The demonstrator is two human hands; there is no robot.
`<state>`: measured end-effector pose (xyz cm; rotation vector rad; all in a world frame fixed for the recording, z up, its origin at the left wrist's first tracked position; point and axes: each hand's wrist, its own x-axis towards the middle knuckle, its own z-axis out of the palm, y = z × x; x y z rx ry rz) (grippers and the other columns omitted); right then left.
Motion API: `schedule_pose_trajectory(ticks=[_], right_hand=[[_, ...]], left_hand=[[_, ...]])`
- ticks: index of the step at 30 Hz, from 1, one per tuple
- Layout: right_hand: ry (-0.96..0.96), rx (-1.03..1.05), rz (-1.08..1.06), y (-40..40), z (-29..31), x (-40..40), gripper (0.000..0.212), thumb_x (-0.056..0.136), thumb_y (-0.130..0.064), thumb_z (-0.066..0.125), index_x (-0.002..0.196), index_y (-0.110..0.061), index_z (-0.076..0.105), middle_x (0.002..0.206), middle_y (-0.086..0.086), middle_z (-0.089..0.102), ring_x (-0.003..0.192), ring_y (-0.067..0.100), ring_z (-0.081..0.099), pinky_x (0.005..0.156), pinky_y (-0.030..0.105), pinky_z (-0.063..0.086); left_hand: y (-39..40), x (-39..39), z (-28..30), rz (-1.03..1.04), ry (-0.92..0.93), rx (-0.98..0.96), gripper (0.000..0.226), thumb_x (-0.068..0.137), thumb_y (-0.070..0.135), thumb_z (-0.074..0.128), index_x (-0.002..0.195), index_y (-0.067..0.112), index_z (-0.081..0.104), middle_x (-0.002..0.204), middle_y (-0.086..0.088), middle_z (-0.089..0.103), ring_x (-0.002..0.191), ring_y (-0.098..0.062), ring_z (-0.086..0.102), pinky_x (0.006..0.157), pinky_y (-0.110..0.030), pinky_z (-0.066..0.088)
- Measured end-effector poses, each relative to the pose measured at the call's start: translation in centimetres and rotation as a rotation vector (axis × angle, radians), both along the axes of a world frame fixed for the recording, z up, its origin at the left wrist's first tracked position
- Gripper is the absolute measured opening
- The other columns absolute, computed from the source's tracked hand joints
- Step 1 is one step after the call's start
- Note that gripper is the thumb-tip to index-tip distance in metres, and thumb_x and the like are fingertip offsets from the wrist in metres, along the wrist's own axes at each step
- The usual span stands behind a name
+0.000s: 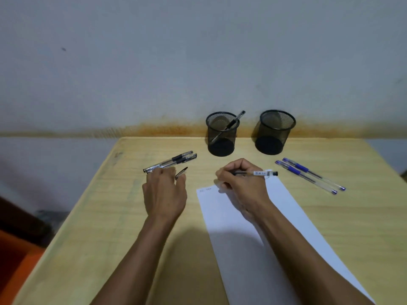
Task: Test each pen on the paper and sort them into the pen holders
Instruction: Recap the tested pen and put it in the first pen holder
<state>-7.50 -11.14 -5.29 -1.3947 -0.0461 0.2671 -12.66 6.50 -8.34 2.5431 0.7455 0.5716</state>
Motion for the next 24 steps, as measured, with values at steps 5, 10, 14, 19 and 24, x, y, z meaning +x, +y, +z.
schedule_pose_trajectory(ticks=[5,10,14,19,24], right_hand=[[-0.019,-0.042,0.043,-2.7,1.2,-2.8,0.014,0.086,0.000,0.075,0.096,-0.009,0.076,0.088,0.005,0.080,0.085,0.023,0.077,0.072,0.029,0.064],[-0.036,-0.080,-0.032,-5.2,2.1,-4.5,0.013,0.087,-0.011,0.078,0.098,-0.011,0.071,0.082,-0.001,0.080,0.082,0.022,0.077,0.075,0.040,0.065],[-0.083,-0.074,-0.033,-7.2,3.3,-4.8,0.014,0.087,-0.007,0.077,0.097,-0.016,0.075,0.086,-0.003,0.081,0.081,0.014,0.078,0.081,0.038,0.065],[-0.296,-0.016,-0.009,-8.6,5.9,-5.4,0.008,0.093,-0.009,0.070,0.100,-0.012,0.071,0.089,0.008,0.079,0.086,0.017,0.078,0.066,0.029,0.063],[-0.396,-0.103,0.037,-8.6,6.8,-5.6,0.004,0.092,-0.013,0.071,0.095,-0.010,0.071,0.080,0.004,0.076,0.077,0.014,0.076,0.061,0.024,0.060]], left_hand=[[0.0,0.5,0.1,-0.004,0.064,0.134,0.025,0.094,0.032,0.054,0.079,0.022,0.071,0.096,-0.004,0.064,0.103,-0.030,0.055,0.080,-0.040,0.042],[-0.4,0.1,0.5,-0.050,0.084,0.201,0.026,0.097,0.026,0.051,0.077,0.017,0.067,0.094,-0.005,0.064,0.096,-0.032,0.056,0.077,-0.041,0.041],[-2.8,-2.0,2.6,-0.169,-0.130,-0.134,0.021,0.097,0.020,0.050,0.082,0.021,0.064,0.080,0.004,0.065,0.079,-0.021,0.059,0.065,-0.031,0.037],[-7.1,-5.3,5.4,-0.277,-0.313,-0.463,0.020,0.097,0.015,0.056,0.087,0.026,0.069,0.076,0.009,0.069,0.071,-0.008,0.064,0.063,-0.020,0.048],[-8.3,-6.8,5.9,-0.438,-0.323,-0.503,0.021,0.097,0.011,0.057,0.094,0.027,0.069,0.083,0.012,0.071,0.079,-0.010,0.067,0.071,-0.020,0.052]])
